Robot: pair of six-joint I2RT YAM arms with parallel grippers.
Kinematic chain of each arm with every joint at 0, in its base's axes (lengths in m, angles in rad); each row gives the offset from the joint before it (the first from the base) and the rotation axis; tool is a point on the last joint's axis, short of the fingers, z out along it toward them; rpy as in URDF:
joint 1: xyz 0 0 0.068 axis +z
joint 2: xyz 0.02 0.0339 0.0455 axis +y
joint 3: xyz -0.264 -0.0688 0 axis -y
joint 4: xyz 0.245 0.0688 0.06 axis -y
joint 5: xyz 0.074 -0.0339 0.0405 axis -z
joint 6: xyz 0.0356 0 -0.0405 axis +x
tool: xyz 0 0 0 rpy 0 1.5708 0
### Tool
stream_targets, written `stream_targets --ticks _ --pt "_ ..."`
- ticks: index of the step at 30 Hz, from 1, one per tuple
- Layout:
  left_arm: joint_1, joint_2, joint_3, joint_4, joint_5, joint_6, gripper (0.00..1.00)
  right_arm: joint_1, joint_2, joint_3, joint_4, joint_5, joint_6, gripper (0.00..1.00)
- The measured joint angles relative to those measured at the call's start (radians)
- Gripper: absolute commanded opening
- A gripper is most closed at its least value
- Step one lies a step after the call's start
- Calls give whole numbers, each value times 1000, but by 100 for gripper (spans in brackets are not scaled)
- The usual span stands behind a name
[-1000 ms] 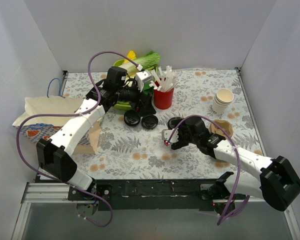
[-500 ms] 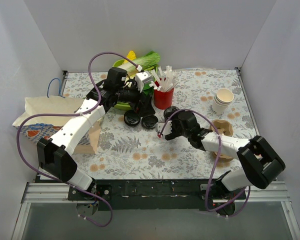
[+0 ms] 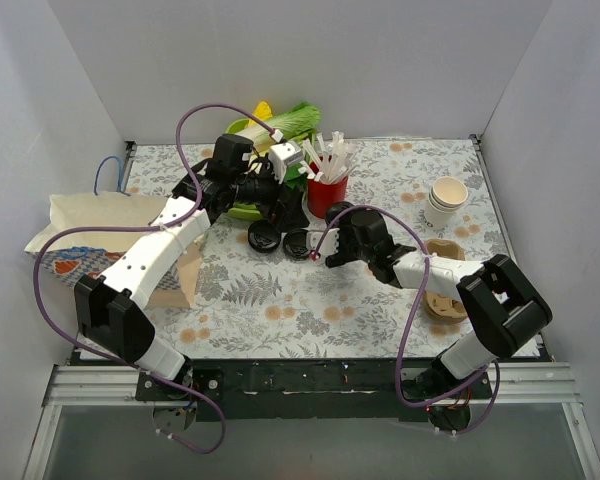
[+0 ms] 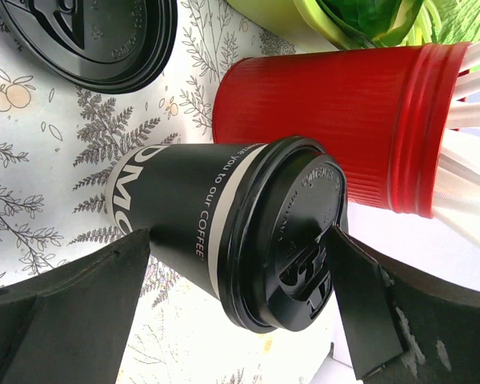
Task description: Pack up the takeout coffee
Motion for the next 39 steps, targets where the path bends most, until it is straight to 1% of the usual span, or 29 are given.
stream_targets --ticks 6,17,25,32,39 --pt "3 3 0 0 -2 0 98 -14 2 17 -15 13 23 96" --pt "3 3 0 0 -2 0 98 -94 5 19 -20 70 24 96" --pt "3 16 5 2 -2 -3 98 -143 54 60 -18 90 21 96" --pt "3 20 8 1 -2 -3 98 -163 69 85 -21 80 38 98" --pt "3 20 8 2 -2 -4 98 -152 24 91 -56 36 84 98"
